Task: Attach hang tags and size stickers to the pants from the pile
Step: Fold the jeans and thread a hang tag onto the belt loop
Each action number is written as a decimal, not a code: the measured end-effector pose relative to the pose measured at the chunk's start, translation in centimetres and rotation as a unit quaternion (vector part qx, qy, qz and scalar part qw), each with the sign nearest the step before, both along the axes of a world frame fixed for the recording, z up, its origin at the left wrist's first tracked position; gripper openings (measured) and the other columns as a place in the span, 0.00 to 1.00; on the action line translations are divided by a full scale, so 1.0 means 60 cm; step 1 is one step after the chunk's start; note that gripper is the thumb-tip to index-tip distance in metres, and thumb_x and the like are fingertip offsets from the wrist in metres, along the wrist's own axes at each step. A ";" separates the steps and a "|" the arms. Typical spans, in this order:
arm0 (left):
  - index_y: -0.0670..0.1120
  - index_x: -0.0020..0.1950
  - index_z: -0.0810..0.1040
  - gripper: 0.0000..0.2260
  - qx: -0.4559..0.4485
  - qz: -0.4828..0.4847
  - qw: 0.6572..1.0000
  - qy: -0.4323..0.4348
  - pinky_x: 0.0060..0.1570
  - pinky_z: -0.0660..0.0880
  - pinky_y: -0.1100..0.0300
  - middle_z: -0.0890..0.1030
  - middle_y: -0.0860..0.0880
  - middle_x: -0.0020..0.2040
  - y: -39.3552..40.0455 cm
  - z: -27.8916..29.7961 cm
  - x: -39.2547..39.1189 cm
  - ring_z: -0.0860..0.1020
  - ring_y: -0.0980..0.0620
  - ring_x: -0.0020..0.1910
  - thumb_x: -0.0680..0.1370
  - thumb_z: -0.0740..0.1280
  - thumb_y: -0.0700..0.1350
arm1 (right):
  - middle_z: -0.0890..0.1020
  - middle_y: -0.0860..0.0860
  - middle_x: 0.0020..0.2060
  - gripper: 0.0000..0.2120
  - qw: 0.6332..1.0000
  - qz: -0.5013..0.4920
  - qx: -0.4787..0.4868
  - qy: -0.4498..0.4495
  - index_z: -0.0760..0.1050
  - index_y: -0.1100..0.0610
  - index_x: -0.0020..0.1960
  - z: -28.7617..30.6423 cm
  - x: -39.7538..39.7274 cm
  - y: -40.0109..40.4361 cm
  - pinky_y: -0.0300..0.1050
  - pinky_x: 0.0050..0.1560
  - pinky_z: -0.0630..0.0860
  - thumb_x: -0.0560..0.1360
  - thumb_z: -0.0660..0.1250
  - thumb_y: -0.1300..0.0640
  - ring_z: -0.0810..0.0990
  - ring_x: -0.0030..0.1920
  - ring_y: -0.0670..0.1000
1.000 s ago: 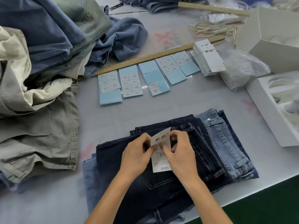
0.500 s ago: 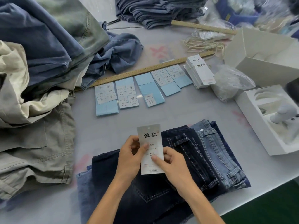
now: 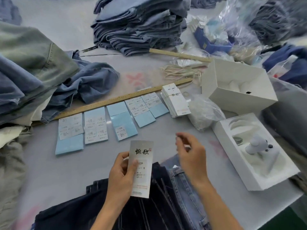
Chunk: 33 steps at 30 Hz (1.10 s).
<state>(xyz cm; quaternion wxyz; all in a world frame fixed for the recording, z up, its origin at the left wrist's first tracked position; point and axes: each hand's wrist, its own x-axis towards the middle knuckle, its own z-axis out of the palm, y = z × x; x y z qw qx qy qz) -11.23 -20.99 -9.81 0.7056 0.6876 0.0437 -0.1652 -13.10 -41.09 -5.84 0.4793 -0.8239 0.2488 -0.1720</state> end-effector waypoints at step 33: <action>0.60 0.54 0.74 0.09 0.042 -0.062 0.997 -0.029 0.35 0.78 0.68 0.84 0.61 0.51 -0.423 -0.022 0.174 0.84 0.63 0.44 0.84 0.64 0.44 | 0.77 0.55 0.61 0.17 0.855 0.083 -0.384 0.339 0.74 0.56 0.65 -0.028 0.198 -0.361 0.46 0.44 0.68 0.80 0.58 0.67 0.81 0.56 0.61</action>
